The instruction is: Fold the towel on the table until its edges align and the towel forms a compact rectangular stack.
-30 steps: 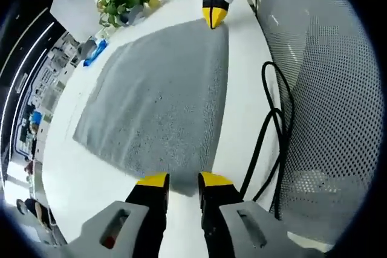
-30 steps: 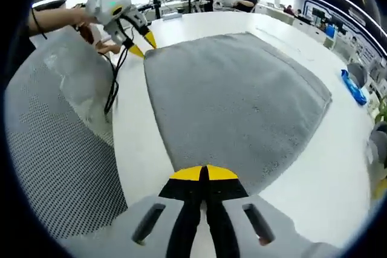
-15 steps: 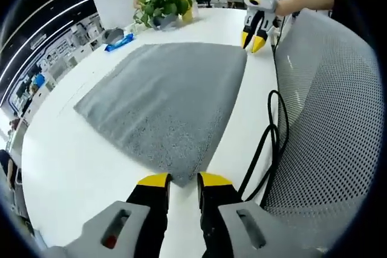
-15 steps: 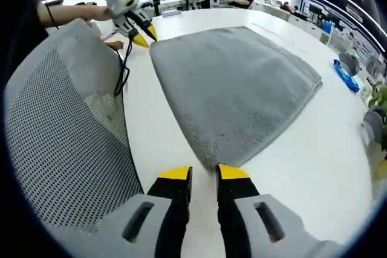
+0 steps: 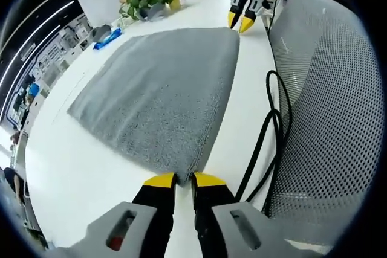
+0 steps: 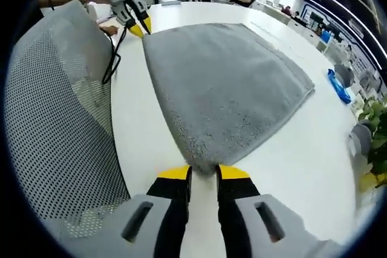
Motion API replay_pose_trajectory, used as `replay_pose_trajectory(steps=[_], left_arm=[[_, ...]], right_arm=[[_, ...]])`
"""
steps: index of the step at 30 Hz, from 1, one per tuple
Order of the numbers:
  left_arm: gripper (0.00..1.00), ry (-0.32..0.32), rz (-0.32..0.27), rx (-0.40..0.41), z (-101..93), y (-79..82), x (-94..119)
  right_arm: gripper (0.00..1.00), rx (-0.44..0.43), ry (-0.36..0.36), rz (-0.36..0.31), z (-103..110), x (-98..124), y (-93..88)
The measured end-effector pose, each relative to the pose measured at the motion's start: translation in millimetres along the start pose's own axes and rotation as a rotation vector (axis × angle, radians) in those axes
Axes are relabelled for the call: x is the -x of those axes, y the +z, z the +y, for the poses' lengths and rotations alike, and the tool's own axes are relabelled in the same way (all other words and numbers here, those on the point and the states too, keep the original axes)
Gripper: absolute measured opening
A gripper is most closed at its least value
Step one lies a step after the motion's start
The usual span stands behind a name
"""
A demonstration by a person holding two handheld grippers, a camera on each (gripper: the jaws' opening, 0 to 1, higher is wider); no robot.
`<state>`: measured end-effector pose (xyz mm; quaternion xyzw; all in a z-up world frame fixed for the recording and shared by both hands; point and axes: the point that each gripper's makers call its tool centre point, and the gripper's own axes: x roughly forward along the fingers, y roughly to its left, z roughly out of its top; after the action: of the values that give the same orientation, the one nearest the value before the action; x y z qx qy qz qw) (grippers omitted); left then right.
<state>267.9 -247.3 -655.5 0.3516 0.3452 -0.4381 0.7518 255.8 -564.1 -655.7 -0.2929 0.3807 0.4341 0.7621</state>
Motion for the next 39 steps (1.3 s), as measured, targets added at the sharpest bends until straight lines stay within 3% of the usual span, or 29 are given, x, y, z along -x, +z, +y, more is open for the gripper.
replay_pose_trajectory(steps=[2,4,8,10,13,16,19,22,25,27,31,34,37,39], left_arm=[[0.07,0.006,0.001,0.004,1.2,0.3,-0.3],[0.05,0.01,0.005,0.013,2.1,0.3,-0.1],[0.04,0.023,-0.001,0.028,1.5,0.7,0.6],[0.04,0.03,-0.009,0.028,0.8,0.0,0.6],[0.04,0.035,-0.008,0.025,0.6,0.4,0.5],[0.04,0.036,-0.005,0.038,0.7,0.5,-0.1],[0.04,0.033,-0.006,0.049,0.3,0.9,-0.4],[0.05,0.034,-0.012,0.053,0.6,1.2,-0.9],[0.05,0.035,-0.024,0.083,0.6,0.8,-0.8],[0.05,0.038,-0.021,0.071,0.0,0.5,-0.9],[0.05,0.042,0.024,-0.019,-1.6,1.4,-1.8],[0.05,0.039,0.042,-0.031,-1.1,1.7,-2.6],[0.05,0.041,0.039,-0.009,-0.6,0.9,-2.2],[0.05,0.047,0.032,0.001,-0.3,0.5,-2.2]], right_arm=[[0.09,0.009,0.019,0.038,1.5,-3.5,-6.8],[0.03,-0.002,0.009,0.026,-0.4,-2.6,-4.9],[0.03,0.006,-0.003,0.014,-1.0,0.9,-1.2],[0.08,0.023,-0.029,0.004,-2.2,4.0,0.2],[0.1,0.128,-0.08,-0.008,-7.9,10.6,7.5],[0.15,0.197,-0.066,-0.068,-1.9,11.9,23.8],[0.23,0.282,-0.036,-0.055,6.8,7.5,29.2],[0.19,0.374,-0.033,0.019,8.7,1.0,21.2],[0.2,0.368,-0.058,0.015,4.5,1.7,22.9],[0.21,0.378,-0.09,-0.037,0.9,8.2,34.4],[0.19,0.461,-0.028,-0.015,8.6,7.5,31.4],[0.17,0.432,0.022,0.064,9.5,2.0,12.1],[0.14,0.348,0.058,0.058,10.3,-1.7,5.0],[0.09,0.34,0.056,0.066,8.2,-3.7,1.9]])
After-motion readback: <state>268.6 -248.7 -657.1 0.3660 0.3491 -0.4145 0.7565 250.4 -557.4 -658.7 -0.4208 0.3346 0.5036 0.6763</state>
